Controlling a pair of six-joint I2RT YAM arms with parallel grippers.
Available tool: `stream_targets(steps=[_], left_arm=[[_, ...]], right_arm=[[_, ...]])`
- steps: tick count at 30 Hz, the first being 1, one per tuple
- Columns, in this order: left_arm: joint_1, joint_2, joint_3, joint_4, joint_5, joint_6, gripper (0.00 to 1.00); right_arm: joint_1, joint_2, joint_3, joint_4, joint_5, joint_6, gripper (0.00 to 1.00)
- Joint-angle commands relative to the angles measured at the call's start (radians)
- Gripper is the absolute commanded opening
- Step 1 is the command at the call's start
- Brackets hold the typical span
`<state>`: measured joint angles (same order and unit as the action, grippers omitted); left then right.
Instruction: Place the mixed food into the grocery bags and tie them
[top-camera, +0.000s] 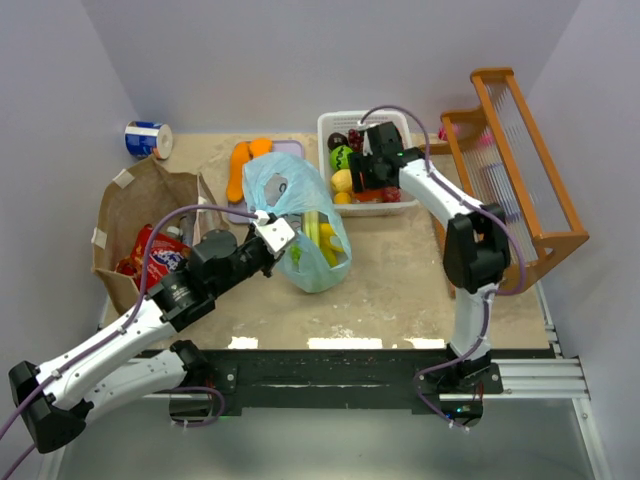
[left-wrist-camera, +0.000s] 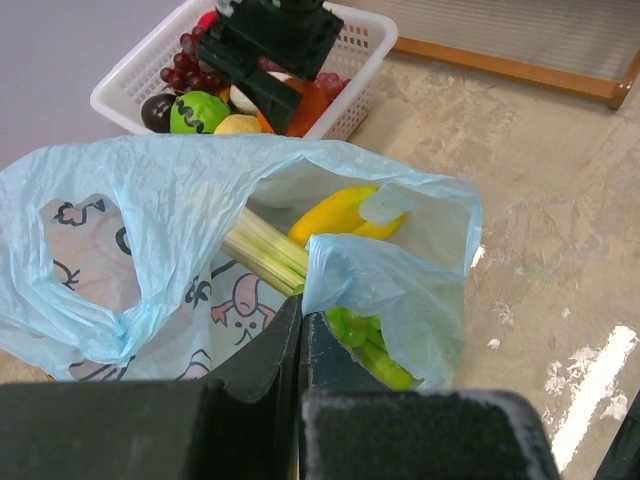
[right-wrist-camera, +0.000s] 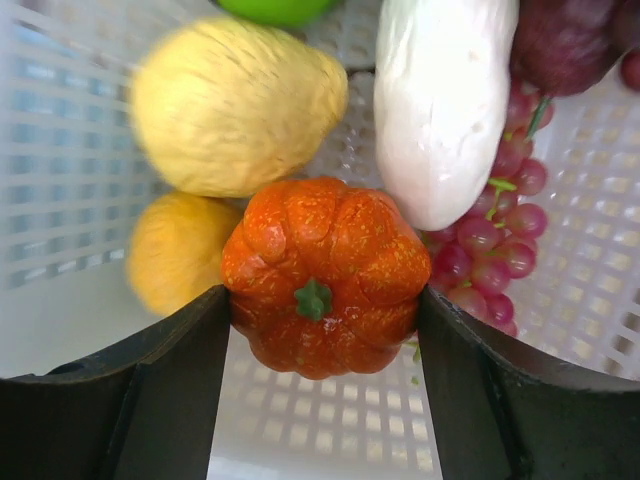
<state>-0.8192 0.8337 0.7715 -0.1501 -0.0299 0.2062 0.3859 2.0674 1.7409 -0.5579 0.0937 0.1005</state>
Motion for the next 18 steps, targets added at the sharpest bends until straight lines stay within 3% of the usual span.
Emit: stream_targets(steps=[1, 7, 18], left_arm=[[0.002, -0.027, -0.006, 0.050, -0.015, 0.024, 0.00], [0.003, -0.045, -0.011, 0.057, -0.044, 0.030, 0.00], [0.003, -0.054, -0.012, 0.057, -0.051, 0.030, 0.00]], right_arm=[[0.010, -0.265, -0.013, 0.127, -0.097, 0.025, 0.06], [0.090, -0.478, -0.125, 0.246, -0.342, 0.031, 0.04], [0.313, -0.513, -0.214, 0.182, -0.387, 0.036, 0.03]])
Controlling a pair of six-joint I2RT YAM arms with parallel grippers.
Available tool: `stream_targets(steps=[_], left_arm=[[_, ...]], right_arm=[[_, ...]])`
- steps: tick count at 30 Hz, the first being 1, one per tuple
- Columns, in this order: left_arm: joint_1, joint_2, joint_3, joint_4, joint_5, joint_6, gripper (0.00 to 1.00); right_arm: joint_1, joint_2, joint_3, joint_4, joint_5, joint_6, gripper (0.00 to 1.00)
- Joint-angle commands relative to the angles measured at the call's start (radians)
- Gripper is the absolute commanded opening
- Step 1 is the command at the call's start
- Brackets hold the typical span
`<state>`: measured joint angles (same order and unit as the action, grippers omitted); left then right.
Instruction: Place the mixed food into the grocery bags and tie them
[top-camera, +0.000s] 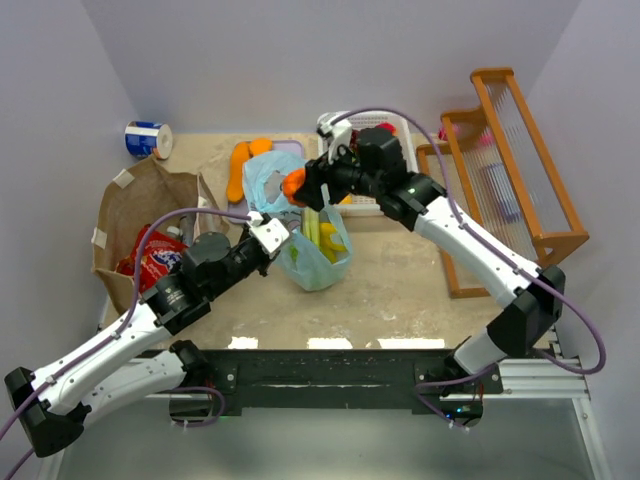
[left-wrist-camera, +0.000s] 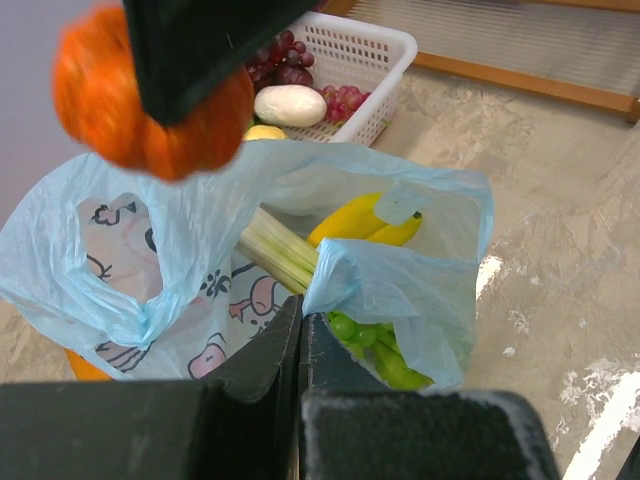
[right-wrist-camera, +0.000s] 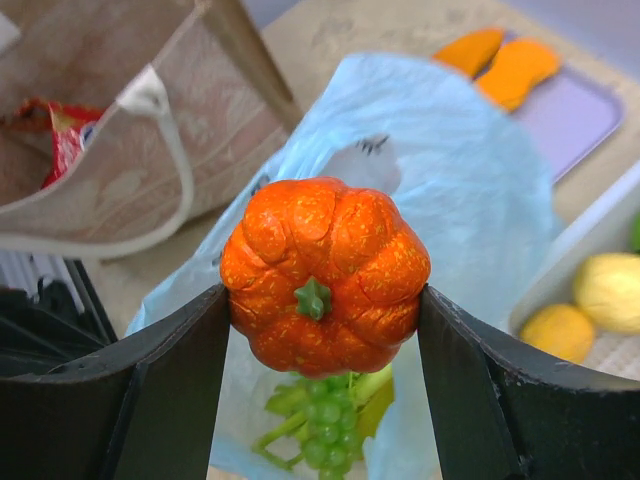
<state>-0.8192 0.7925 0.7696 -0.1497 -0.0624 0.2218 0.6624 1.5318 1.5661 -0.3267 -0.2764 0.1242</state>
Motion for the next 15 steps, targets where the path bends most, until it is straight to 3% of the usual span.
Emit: stream_targets(steps=[1, 9, 11, 12, 13, 15], left_arm=[[0.003, -0.013, -0.010, 0.058, -0.020, 0.014, 0.00], [0.003, -0.015, -0.012, 0.056, -0.034, 0.017, 0.00], [0.002, -0.016, -0.012, 0.056, -0.036, 0.019, 0.00], [0.003, -0.015, -0.013, 0.056, -0.036, 0.017, 0.00], [0.002, -0.016, -0.013, 0.056, -0.034, 0.019, 0.00], [0.003, -0.016, -0.013, 0.058, -0.033, 0.019, 0.00]], right_arm=[[0.046, 0.030, -0.043, -0.063, -0.012, 0.006, 0.04], [0.124, 0.019, -0.089, -0.152, 0.032, 0.002, 0.12], [0.128, 0.025, -0.089, -0.179, 0.029, -0.006, 0.28], [0.128, 0.030, -0.081, -0.190, 0.028, -0.011, 0.41], [0.128, 0.031, -0.074, -0.201, 0.029, -0.023, 0.66], [0.129, 0.024, -0.051, -0.212, 0.042, -0.032, 0.79]])
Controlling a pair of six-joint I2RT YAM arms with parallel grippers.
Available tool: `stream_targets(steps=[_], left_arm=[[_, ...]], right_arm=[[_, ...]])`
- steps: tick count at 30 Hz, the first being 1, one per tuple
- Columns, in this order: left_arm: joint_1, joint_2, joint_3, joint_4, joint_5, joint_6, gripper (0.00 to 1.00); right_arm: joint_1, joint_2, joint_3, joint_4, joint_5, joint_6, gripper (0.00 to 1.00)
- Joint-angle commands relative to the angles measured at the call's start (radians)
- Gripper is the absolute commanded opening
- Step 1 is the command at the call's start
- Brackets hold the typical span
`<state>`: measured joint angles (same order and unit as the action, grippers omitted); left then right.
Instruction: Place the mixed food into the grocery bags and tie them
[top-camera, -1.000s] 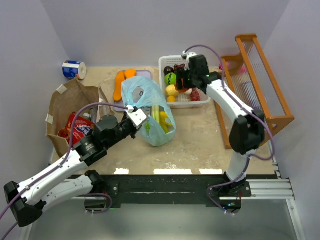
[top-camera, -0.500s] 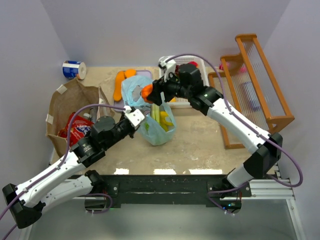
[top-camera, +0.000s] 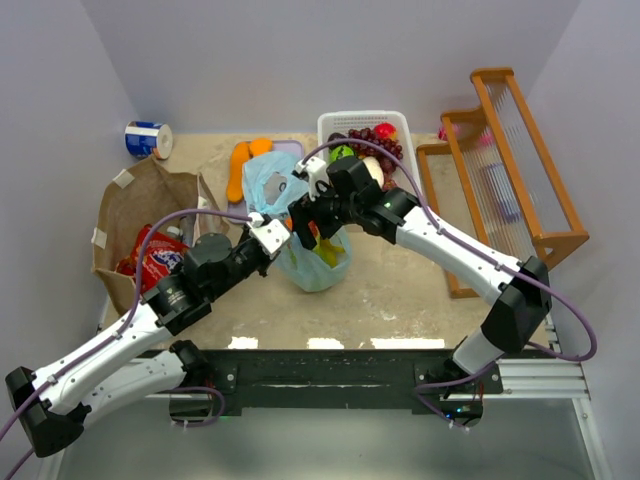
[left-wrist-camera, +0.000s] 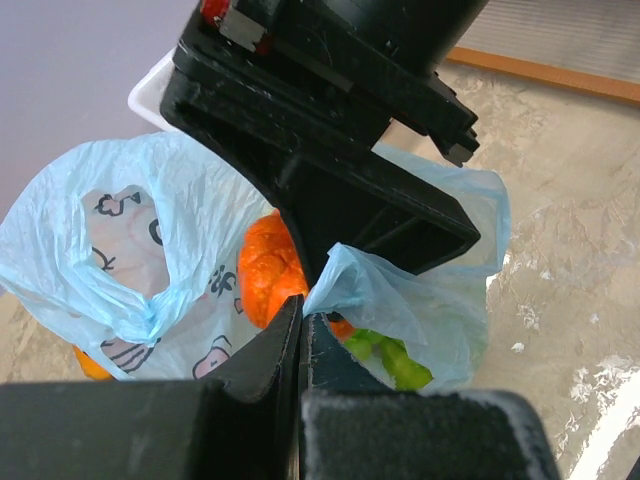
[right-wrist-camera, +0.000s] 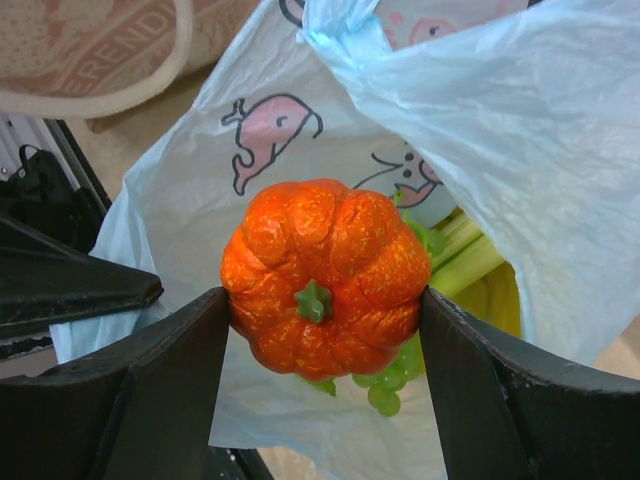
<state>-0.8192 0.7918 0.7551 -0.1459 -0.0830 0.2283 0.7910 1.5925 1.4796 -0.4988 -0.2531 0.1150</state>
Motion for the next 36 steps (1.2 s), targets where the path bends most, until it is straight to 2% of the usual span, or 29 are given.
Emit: stream_targets(steps=[1, 6, 10, 17, 23, 32, 36], left_arm=[[0.003, -0.016, 0.001, 0.052, -0.011, 0.014, 0.00], [0.003, -0.026, -0.002, 0.054, -0.017, 0.017, 0.00], [0.002, -0.042, -0.008, 0.055, -0.035, 0.019, 0.00], [0.002, -0.094, -0.033, 0.060, -0.084, 0.023, 0.00], [0.003, -0.095, -0.037, 0.063, -0.098, 0.026, 0.00], [0.003, -0.088, -0.039, 0.065, -0.098, 0.025, 0.00], [0.003, -0.086, -0.039, 0.066, -0.100, 0.023, 0.00]], right_arm=[[-0.001, -0.040, 0.045, -0.041, 0.028, -0.014, 0.86], [-0.004, -0.051, 0.126, -0.038, 0.097, -0.014, 0.87], [-0.013, -0.035, 0.156, 0.005, 0.118, -0.096, 0.84], [-0.026, 0.006, 0.015, 0.352, 0.045, -0.343, 0.83], [-0.027, 0.067, -0.007, 0.474, -0.067, -0.561, 0.86], [-0.027, 0.172, 0.044, 0.457, -0.113, -0.693, 0.89], [-0.024, 0.215, 0.054, 0.474, -0.068, -0.718, 0.88]])
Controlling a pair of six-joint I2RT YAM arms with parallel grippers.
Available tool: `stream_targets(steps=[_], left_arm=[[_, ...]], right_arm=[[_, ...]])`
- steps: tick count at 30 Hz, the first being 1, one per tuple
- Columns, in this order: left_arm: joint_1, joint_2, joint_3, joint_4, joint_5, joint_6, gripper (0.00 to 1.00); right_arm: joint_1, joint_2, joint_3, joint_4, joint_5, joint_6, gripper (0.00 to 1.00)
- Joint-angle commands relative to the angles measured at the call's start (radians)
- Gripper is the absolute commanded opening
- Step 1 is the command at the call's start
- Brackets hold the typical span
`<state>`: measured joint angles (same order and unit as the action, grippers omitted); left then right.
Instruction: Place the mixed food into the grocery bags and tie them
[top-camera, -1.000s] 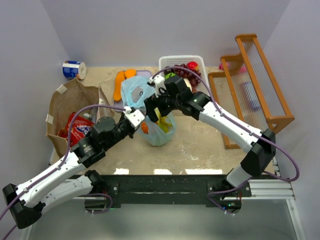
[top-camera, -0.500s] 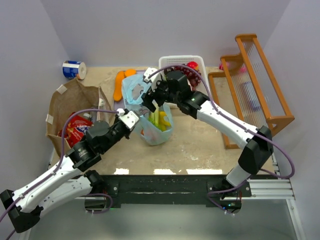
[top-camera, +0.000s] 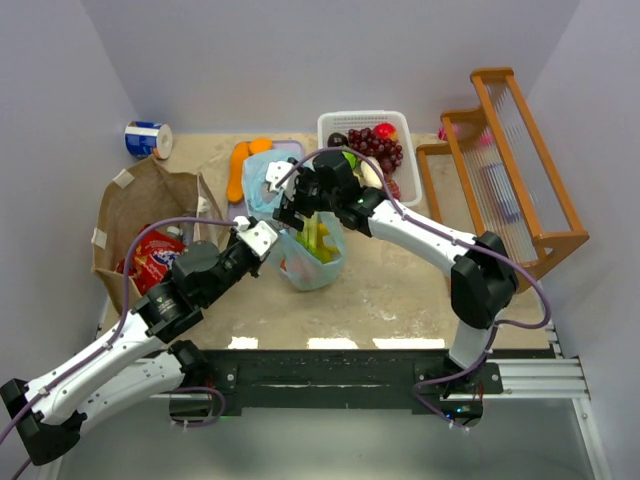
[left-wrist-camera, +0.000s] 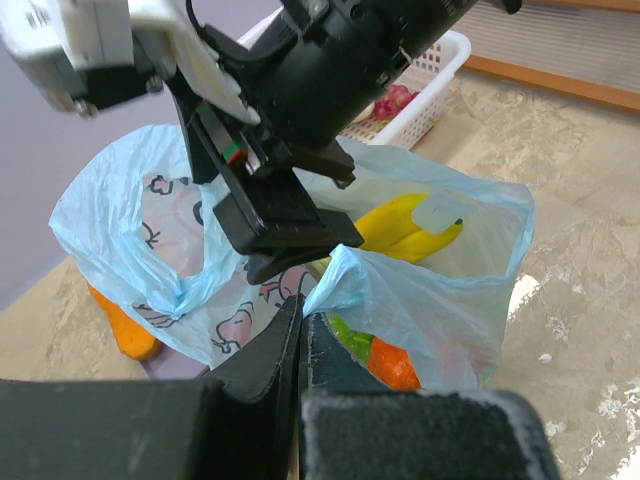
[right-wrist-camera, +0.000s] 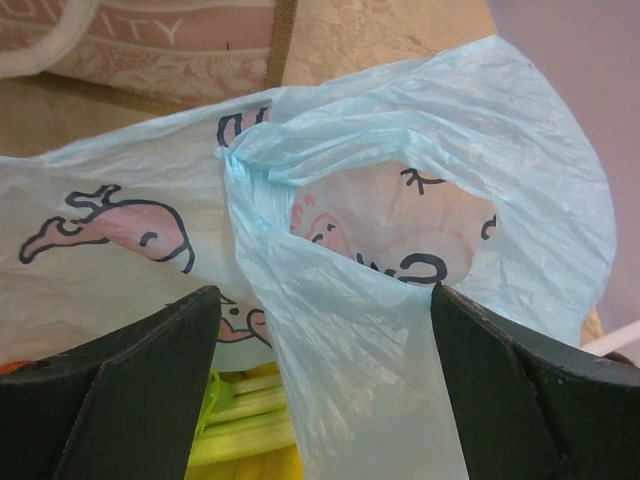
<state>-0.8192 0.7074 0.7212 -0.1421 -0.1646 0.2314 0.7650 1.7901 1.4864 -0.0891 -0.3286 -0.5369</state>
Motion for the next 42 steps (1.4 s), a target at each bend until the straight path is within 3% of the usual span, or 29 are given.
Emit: stream_targets(steps=[1, 5, 6, 8, 9, 10, 11, 17, 21, 25, 30, 35, 42], left_arm=[[0.003, 0.000, -0.005, 0.062, -0.018, 0.022, 0.00], [0.005, 0.001, -0.003, 0.065, -0.026, 0.019, 0.00], [0.005, 0.001, -0.002, 0.067, -0.030, 0.014, 0.00], [0.011, 0.010, 0.014, 0.078, -0.067, 0.003, 0.00], [0.014, 0.013, 0.023, 0.081, -0.081, -0.003, 0.00], [0.018, 0.021, 0.050, 0.087, -0.096, -0.020, 0.00], [0.032, 0.026, 0.070, 0.088, -0.117, -0.027, 0.00], [0.061, 0.095, 0.302, 0.090, -0.177, -0.098, 0.00], [0.061, 0.155, 0.472, 0.065, -0.251, -0.173, 0.00], [0.061, 0.173, 0.581, 0.068, -0.266, -0.262, 0.00], [0.061, 0.199, 0.569, 0.041, -0.288, -0.262, 0.00], [0.112, 0.196, 0.489, 0.058, -0.288, -0.270, 0.00], [0.244, 0.257, 0.353, 0.206, 0.055, -0.328, 0.00]], right_arm=[[0.002, 0.020, 0.043, 0.078, 0.041, -0.069, 0.88], [0.000, 0.015, 0.006, 0.193, 0.112, -0.046, 0.77], [0.000, 0.012, 0.003, 0.210, 0.132, -0.032, 0.63], [0.000, 0.006, 0.014, 0.230, 0.213, 0.024, 0.49], [0.002, -0.010, 0.017, 0.232, 0.244, 0.037, 0.23], [0.002, -0.021, 0.018, 0.247, 0.279, 0.078, 0.07], [0.002, -0.038, 0.014, 0.246, 0.327, 0.090, 0.00], [0.000, -0.207, 0.037, 0.160, 0.456, 0.185, 0.00], [0.002, -0.349, 0.041, 0.092, 0.635, 0.303, 0.00], [0.002, -0.522, -0.055, 0.092, 0.683, 0.388, 0.00], [0.002, -0.610, -0.133, 0.019, 0.733, 0.483, 0.00], [0.002, -0.698, -0.273, -0.034, 0.901, 0.575, 0.00], [0.002, -0.814, -0.498, -0.047, 0.977, 0.715, 0.00]])
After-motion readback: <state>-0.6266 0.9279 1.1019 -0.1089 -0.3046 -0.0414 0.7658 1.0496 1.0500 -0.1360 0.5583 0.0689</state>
